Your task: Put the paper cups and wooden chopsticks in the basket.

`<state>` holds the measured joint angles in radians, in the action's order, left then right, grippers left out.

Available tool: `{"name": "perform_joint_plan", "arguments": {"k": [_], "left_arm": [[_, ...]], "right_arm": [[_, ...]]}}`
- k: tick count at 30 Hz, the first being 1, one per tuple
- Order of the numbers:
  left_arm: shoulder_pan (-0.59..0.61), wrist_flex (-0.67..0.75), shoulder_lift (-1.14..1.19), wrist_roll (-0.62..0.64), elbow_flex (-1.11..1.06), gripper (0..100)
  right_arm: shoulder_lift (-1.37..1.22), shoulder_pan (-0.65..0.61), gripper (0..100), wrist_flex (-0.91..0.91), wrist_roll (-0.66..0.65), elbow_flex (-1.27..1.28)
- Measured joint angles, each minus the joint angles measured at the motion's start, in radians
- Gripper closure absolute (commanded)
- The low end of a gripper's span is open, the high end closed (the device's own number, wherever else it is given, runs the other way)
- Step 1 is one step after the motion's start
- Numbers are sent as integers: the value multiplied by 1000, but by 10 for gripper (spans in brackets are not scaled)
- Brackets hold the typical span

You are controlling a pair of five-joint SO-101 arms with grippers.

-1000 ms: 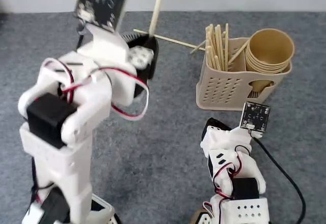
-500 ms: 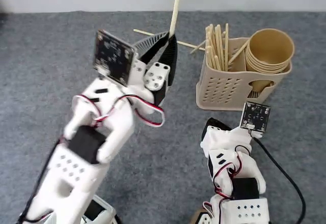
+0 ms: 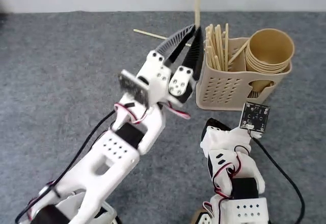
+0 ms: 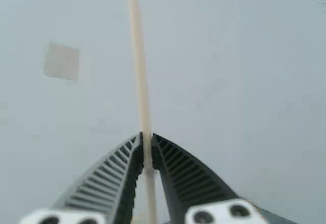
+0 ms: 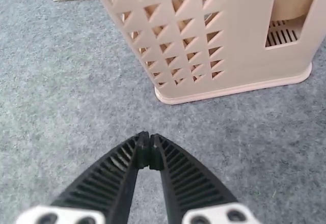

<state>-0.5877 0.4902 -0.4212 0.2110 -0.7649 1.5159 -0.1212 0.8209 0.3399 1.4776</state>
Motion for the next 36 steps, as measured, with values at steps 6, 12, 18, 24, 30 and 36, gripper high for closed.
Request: {"name": "perform_joint_plan", "arguments": {"k": [6, 12, 18, 24, 30, 36], "left_arm": [[3, 9, 161, 106, 155, 989], [2, 9, 319, 130, 308, 989], [3, 9, 514, 167, 468, 989], [2, 37, 697, 169, 560, 970], [2, -52, 712, 133, 560, 817], [6, -241, 643, 152, 562, 816]], "right_arm": [[0, 0, 990, -97, 0, 63], [0, 2, 990, -106, 0, 63], [0, 2, 990, -109, 0, 63], [0, 0, 990, -109, 0, 63], [0, 0, 990, -109, 0, 63], [0, 2, 990, -109, 0, 63]]}}
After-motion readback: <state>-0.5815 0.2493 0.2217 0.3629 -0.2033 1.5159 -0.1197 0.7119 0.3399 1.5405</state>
